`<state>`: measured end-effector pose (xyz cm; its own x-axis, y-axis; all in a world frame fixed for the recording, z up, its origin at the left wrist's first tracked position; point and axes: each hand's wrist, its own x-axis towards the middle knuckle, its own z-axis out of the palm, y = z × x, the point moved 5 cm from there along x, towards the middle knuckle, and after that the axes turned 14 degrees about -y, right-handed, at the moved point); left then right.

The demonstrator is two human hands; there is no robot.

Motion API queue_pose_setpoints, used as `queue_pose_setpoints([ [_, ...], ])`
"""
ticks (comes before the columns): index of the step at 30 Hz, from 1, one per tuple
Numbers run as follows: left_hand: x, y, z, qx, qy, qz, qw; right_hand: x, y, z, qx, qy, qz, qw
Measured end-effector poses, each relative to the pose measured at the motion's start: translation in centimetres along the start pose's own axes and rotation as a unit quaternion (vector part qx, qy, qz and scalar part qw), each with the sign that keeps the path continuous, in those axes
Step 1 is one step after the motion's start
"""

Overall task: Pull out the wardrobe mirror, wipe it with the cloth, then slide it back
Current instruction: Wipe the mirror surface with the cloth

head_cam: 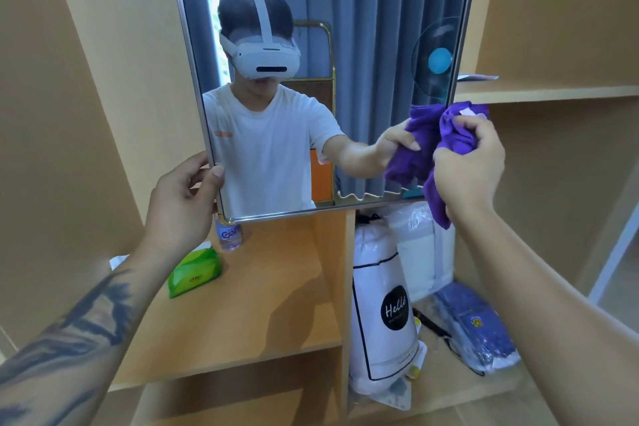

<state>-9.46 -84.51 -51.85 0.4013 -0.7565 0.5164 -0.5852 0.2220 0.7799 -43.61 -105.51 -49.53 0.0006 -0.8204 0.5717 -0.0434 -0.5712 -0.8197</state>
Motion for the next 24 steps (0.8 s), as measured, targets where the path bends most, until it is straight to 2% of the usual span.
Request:
queue_pose_setpoints([
  [3, -0.4, 1.6, -0.6, 0.086, 0.059, -0.003, 0.995, 1.0, -0.9, -0.4, 0.002, -0.022, -0.028, 0.999],
  [5, -0.9, 3.7, -0.9, 0.182, 0.107, 0.041, 0.977, 0.6, 0.1, -0.2, 0.003, -0.045, -0.027, 0.999],
  [9, -1.2, 8.9, 1.0, 0.362, 0.149, 0.184, 0.902, -1.5, 3.8, -0.5, -0.001, -0.076, 0.021, 0.997],
  [12, -1.0, 11.0, 4.9, 0.476, 0.119, 0.253, 0.834, -2.8, 5.8, -0.7, 0.006, -0.084, 0.039, 0.996],
  [14, -0.7, 11.7, 7.9, 0.522, 0.072, 0.267, 0.807, -1.9, 5.1, -0.7, 0.027, -0.076, 0.024, 0.996],
  [17, 0.4, 13.1, 11.1, 0.558, 0.021, 0.263, 0.787, 1.7, 0.7, -1.0, 0.024, -0.060, -0.015, 0.998],
  [20, 2.4, 14.4, 12.5, 0.591, 0.022, 0.264, 0.762, 4.0, -2.7, -1.1, 0.035, -0.073, -0.028, 0.996],
  [24, 4.4, 14.1, 13.6, 0.619, 0.001, 0.233, 0.750, 1.5, -0.8, -1.4, 0.054, -0.102, -0.011, 0.993],
])
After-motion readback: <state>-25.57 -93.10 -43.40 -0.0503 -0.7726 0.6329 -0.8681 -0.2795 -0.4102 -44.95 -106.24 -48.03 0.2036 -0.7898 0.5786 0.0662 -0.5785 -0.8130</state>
